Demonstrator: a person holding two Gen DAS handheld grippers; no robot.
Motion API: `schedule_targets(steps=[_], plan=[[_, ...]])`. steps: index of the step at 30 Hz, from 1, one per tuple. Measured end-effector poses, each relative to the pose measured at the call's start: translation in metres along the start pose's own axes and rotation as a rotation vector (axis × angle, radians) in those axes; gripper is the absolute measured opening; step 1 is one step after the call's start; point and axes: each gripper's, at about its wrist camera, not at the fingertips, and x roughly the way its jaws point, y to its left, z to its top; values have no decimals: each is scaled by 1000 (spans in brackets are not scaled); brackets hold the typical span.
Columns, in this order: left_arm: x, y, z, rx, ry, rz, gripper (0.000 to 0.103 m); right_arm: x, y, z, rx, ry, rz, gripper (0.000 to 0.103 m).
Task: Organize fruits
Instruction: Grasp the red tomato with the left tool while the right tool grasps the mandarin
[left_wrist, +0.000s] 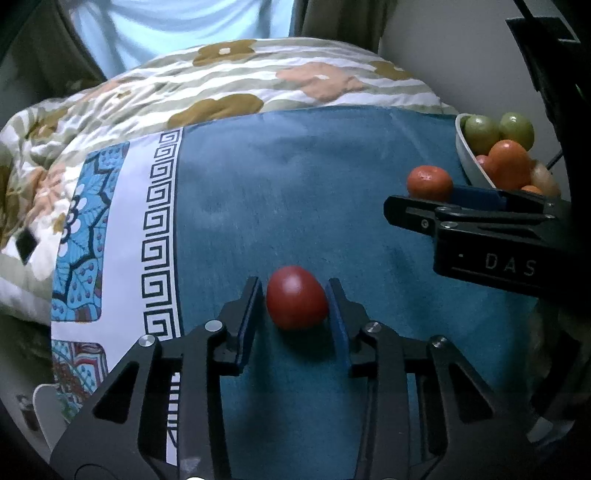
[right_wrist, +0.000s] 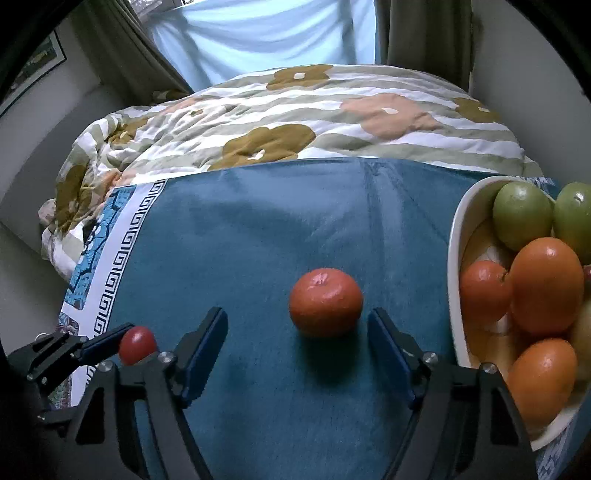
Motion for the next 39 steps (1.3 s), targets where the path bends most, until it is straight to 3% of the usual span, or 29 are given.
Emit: schedule_targets(steps=[3, 11, 16, 20, 30, 39], plan=[[-1, 2, 0, -1, 2, -5, 36, 1, 2, 0, -7, 0, -11, 63], [-1, 1, -1, -7, 3, 2, 36, 4, 5, -1, -20, -3, -31, 61], [-3, 4, -6, -30, 3, 16, 36, 5, 5, -1, -34, -13, -55, 54], [-6, 8, -8, -57, 2, 30, 36, 3, -1, 3, -35, -22, -72, 35], [-34, 12, -7, -118, -44, 68, 36, -22, -1, 6, -45, -50, -22, 35], [-70, -6, 11, -99, -99, 98, 36, -65, -11, 9, -35, -93, 32, 35]])
